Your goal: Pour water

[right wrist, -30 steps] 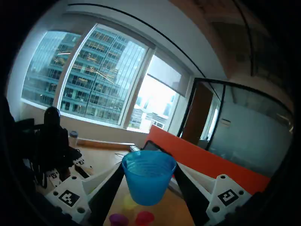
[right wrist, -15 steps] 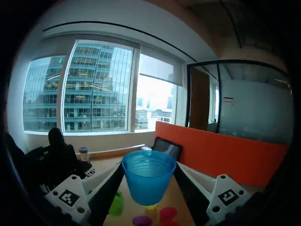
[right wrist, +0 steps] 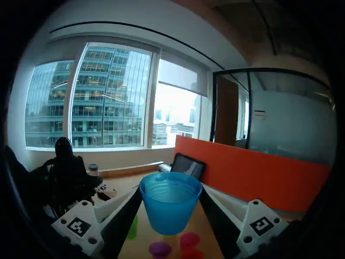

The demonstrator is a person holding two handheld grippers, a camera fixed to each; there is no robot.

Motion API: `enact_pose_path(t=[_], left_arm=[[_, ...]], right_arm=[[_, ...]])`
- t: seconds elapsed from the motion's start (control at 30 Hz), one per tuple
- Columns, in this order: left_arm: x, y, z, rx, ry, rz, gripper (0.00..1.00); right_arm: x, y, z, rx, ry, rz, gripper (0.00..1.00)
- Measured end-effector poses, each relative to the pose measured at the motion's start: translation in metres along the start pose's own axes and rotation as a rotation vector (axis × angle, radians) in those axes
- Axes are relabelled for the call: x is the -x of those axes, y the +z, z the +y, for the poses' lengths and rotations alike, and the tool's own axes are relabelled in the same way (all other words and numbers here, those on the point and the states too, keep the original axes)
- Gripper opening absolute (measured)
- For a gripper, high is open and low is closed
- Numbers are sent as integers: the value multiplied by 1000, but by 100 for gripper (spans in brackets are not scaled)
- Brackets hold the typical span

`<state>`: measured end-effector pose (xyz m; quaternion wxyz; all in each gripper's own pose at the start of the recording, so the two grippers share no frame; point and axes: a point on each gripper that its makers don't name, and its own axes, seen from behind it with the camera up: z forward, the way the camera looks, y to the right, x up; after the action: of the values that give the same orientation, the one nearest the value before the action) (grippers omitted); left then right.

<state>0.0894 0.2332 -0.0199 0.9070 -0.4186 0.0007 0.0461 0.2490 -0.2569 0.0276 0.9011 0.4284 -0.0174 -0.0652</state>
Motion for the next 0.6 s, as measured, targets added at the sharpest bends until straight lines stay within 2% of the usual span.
enact_pose_path(t=[0.3,0.6], left_arm=[[5,-7,-9,-16,7,-22,87],[15,-18,-25,-50,16,-59,87]], right_arm=[[26,-15,7,18,-20,-34,93],[48,-32,14,43,-25,-54,93]])
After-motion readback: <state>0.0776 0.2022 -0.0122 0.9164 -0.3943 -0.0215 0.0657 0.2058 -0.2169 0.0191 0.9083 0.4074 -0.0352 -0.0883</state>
